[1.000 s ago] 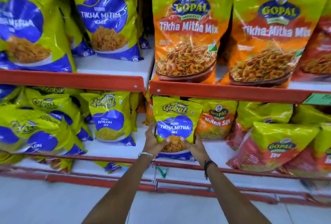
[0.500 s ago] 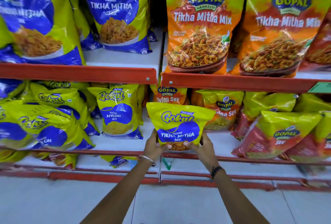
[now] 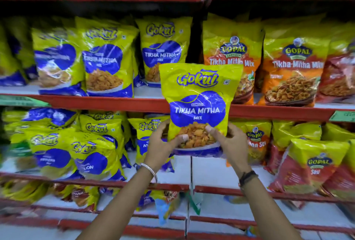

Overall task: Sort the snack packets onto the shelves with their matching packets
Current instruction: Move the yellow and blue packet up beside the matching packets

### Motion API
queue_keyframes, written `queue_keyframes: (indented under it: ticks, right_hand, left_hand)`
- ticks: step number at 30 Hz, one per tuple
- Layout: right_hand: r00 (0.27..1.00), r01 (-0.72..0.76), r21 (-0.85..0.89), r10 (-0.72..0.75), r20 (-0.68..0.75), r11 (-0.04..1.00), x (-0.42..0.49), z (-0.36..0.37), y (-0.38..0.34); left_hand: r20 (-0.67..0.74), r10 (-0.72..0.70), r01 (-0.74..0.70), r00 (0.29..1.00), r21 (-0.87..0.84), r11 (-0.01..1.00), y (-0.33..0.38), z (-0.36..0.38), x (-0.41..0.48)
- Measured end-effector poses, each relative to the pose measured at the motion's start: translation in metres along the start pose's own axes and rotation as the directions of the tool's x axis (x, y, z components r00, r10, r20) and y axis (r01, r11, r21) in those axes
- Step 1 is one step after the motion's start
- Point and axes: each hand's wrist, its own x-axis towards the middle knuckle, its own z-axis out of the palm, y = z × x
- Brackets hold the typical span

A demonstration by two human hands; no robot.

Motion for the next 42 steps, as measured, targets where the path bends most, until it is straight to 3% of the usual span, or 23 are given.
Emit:
queue_keyframes:
  ticks: [11,18,23,36,39,42]
  right_hand:
    - [0.998,0.052,-0.006,-0.052,-0.041,0.999,0.007,0.045,-0.012]
    - [0.980,0.200,0.024,-0.200,-0.021,0.979,0.062,0.066,-0.058]
    - [0.962,0.270,0.020,-0.271,0.022,0.963,0.115,0.084,-0.058]
    - [0.990,0.091,-0.232,-0.062,0.130,0.968,0.160,0.104,-0.026]
    - [0.992,0.125,-0.392,-0.105,0.071,0.911,0.175,0.098,-0.037]
    - [0.976,0.141,-0.327,-0.186,-0.111,0.935,0.203,0.094,-0.059]
  left_hand:
    - [-0.033,0.031,-0.032,0.999,-0.019,0.999,0.021,-0.049,0.007]
    - [-0.059,0.203,-0.203,0.977,0.020,0.979,0.054,-0.070,0.066]
    - [-0.047,0.252,-0.247,0.967,0.091,0.965,0.060,-0.078,0.122]
    - [0.075,0.053,-0.073,0.996,0.294,0.953,0.021,-0.083,0.186]
    - [-0.013,0.035,-0.034,0.999,0.086,0.996,0.040,-0.086,0.203]
    - [-0.190,0.039,-0.047,0.981,-0.033,0.998,0.065,-0.085,0.228]
